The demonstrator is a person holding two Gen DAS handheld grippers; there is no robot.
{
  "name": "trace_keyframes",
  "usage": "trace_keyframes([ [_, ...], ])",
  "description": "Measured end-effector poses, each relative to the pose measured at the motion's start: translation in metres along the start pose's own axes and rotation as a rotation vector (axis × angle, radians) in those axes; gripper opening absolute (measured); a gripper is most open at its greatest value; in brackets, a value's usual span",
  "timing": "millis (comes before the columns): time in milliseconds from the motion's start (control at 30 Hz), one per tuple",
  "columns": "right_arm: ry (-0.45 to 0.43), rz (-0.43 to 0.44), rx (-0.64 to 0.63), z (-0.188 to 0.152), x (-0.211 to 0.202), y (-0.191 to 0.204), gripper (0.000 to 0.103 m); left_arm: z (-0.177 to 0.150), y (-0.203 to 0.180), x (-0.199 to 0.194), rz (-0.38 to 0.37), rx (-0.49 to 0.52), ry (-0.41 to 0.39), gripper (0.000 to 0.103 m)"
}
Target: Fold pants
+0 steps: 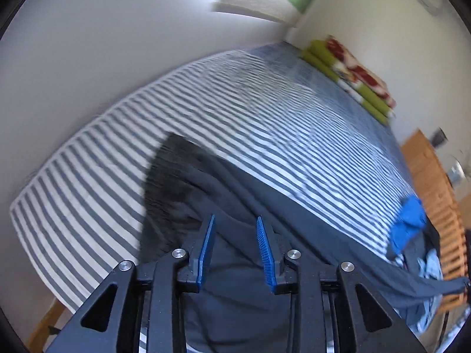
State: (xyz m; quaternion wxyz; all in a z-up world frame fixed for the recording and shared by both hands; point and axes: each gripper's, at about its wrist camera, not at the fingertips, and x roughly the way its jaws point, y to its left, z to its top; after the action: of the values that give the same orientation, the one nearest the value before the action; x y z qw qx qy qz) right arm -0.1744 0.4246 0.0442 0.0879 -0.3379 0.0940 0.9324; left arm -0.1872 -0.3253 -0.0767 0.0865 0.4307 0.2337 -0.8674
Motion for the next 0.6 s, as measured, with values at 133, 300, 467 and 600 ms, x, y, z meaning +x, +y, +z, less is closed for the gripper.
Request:
trace_keyframes([
  [133, -0.11, -0.096, -0.086, 0.054, 0.022, 0.026, 0.003, 0.03, 0.033, 0.022, 0.038, -0.053, -0.006, 0.037],
  [300, -0.159, -0.31, -0.09, 0.12, 0.094, 0.048, 0.002, 0.055, 0.05, 0.068, 0.029, -0.077, 0.055, 0.059],
  [467, -0.008, -0.37, -0.078, 0.116, 0.174, 0.062, 0.002, 0.057, 0.037, 0.129, 0.011, -0.072, 0.16, 0.06],
  [600, 0.064, -0.343, -0.136, 0.089, 0.198, 0.073, 0.002, 0.05, 0.008, 0.141, 0.067, 0.051, 0.129, 0.02],
])
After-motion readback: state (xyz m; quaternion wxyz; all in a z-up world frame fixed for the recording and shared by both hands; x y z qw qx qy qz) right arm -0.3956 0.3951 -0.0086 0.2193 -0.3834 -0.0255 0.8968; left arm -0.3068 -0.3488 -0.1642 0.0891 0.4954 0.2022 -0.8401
